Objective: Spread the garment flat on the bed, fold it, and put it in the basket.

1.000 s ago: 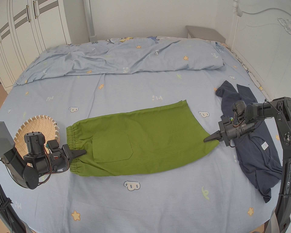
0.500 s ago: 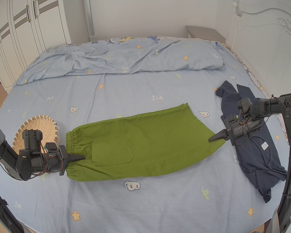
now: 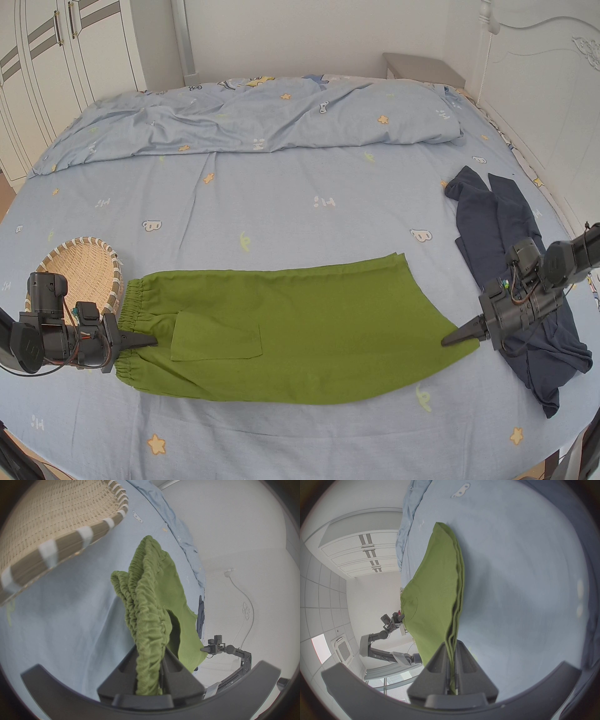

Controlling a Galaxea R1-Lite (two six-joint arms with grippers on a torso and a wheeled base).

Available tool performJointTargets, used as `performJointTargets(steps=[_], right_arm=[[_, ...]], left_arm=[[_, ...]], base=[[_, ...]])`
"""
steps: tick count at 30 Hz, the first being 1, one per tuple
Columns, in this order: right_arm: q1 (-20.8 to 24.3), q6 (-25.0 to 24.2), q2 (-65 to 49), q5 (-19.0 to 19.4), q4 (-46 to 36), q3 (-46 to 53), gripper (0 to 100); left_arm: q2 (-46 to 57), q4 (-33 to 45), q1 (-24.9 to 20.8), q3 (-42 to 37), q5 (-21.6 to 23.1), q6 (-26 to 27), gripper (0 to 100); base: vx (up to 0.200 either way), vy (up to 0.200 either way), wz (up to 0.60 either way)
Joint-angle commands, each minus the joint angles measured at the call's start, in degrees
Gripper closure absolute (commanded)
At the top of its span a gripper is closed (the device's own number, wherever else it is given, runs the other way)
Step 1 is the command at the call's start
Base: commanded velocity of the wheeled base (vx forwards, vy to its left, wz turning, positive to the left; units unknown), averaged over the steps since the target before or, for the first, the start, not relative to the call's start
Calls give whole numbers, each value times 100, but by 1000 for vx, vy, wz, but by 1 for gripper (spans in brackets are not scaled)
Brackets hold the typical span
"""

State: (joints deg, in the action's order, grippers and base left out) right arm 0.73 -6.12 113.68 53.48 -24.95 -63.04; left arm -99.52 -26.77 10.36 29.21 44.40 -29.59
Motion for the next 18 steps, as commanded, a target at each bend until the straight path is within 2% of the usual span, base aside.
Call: performJointTargets(steps=[1,2,3,6,11,18], right_arm=[[428,-21,-1876,-48,1845,3113,100],[428,-21,-1876,-48,1845,3113,100],[445,-21,-2148,-48,2021,3553,100],[437,-30,-2552,-57,2197,4142,100],[437,-30,-2869,-83,2601,4898,100],[445,-30,-2816,-75,3084,5346,100]], left_arm=[[592,1042,643,-715,43,1306,100],[592,1042,643,-715,43,1306,100],[592,1218,792,-785,43,1605,100],[566,1420,1038,-873,43,1939,100],[495,1482,1170,-1102,43,2528,100],[381,1464,1161,-1356,43,2836,100]], base=[[0,0,0],[0,0,0],[0,0,0],[0,0,0],[0,0,0],[0,0,0]])
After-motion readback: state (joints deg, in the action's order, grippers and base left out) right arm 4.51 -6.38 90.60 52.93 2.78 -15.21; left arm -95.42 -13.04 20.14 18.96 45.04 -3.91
